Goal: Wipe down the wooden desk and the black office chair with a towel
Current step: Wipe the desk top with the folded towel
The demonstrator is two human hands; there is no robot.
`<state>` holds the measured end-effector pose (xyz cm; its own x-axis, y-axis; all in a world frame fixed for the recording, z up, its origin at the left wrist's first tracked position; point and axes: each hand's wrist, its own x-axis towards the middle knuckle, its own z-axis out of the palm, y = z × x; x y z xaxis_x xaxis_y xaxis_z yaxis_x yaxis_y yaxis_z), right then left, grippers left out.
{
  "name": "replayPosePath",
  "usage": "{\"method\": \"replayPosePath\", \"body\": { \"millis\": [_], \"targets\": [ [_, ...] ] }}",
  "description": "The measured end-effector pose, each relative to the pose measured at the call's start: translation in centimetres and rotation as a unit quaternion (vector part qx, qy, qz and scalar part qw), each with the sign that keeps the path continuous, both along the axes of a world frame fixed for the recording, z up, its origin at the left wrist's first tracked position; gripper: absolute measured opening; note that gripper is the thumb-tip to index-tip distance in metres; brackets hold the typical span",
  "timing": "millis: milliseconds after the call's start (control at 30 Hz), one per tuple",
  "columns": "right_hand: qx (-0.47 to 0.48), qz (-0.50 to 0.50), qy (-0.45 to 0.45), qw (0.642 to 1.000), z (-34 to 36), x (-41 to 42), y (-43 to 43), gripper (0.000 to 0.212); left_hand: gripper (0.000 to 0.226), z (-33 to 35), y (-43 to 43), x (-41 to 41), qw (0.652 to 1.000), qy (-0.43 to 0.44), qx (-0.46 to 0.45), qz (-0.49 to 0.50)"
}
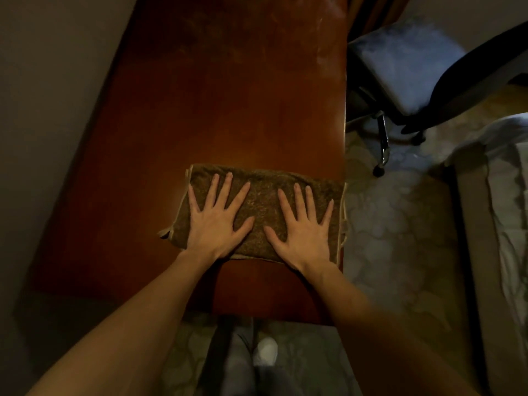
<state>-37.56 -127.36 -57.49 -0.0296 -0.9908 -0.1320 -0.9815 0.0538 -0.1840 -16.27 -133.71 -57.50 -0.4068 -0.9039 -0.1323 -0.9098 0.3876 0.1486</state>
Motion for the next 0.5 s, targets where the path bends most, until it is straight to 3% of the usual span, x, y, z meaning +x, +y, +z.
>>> {"method": "replayPosePath", "body": {
  "millis": [200, 367, 500],
  "targets": [
    [0.012, 0.031, -0.019, 0.999, 0.3, 3.9, 4.7, 0.088, 0.074, 0.2, 5.3, 4.2, 1.000, -0.006, 0.005, 0.015],
    [0.046, 0.124, -0.027, 0.991, 1.3, 6.2, 6.7, 0.086, 0.074, 0.4, 8.7, 8.3, 0.998, -0.020, 0.013, 0.051],
    [-0.024, 0.127, -0.033, 0.991, 2.2, 6.3, 7.2, 0.069, 0.074, 0.8, 10.4, 9.9, 0.995, -0.009, 0.039, 0.092]
  ]
}}
